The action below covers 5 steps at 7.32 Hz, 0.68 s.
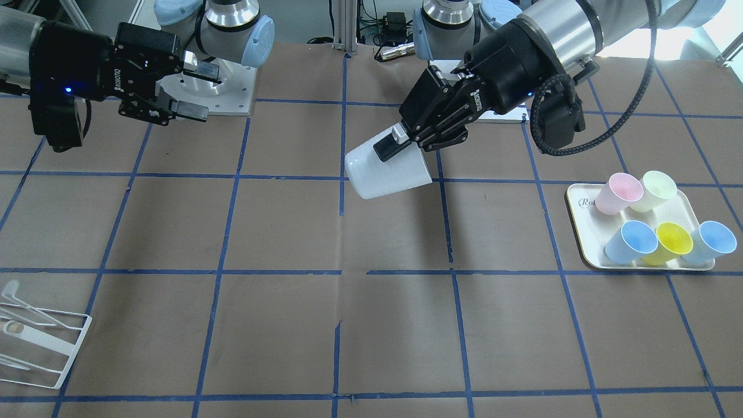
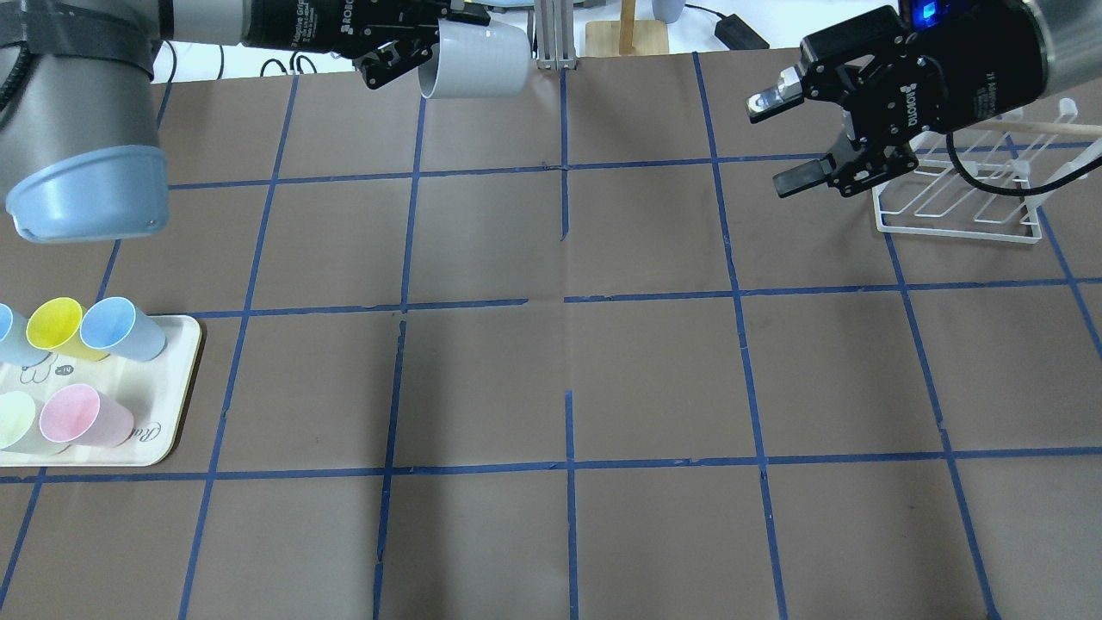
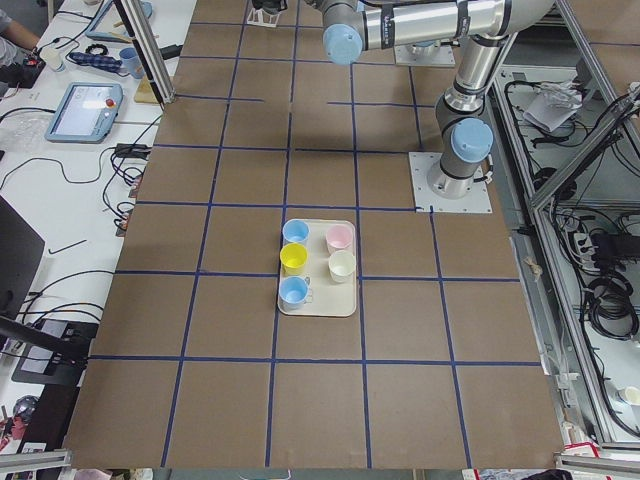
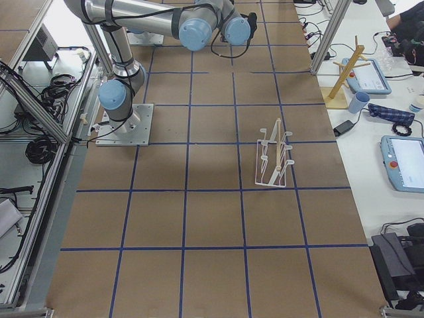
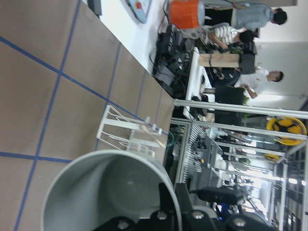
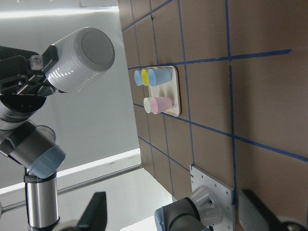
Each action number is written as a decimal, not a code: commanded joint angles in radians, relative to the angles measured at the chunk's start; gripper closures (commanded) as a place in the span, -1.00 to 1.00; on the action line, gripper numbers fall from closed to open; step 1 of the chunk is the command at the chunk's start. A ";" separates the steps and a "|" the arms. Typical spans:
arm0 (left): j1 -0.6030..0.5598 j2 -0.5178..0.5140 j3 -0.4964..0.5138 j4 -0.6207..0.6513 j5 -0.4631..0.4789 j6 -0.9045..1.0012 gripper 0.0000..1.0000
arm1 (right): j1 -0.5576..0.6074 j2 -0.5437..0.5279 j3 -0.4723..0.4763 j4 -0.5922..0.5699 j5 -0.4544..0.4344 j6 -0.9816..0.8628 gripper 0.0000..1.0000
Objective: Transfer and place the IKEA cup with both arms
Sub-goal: 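Open and withdraw the right gripper while the left gripper carries the cup away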
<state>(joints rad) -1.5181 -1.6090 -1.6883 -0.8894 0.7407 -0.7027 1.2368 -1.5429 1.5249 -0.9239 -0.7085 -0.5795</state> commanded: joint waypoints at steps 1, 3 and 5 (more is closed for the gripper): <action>-0.007 0.023 0.019 -0.218 0.372 0.234 1.00 | 0.010 -0.052 0.004 -0.194 -0.266 0.277 -1.00; 0.012 0.040 0.030 -0.441 0.742 0.577 1.00 | 0.050 -0.057 0.020 -0.329 -0.510 0.404 -1.00; 0.159 0.043 0.024 -0.561 0.928 0.913 1.00 | 0.174 -0.054 0.058 -0.513 -0.744 0.584 -1.00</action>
<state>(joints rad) -1.4584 -1.5681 -1.6611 -1.3736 1.5605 0.0043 1.3351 -1.5977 1.5580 -1.3255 -1.3011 -0.0931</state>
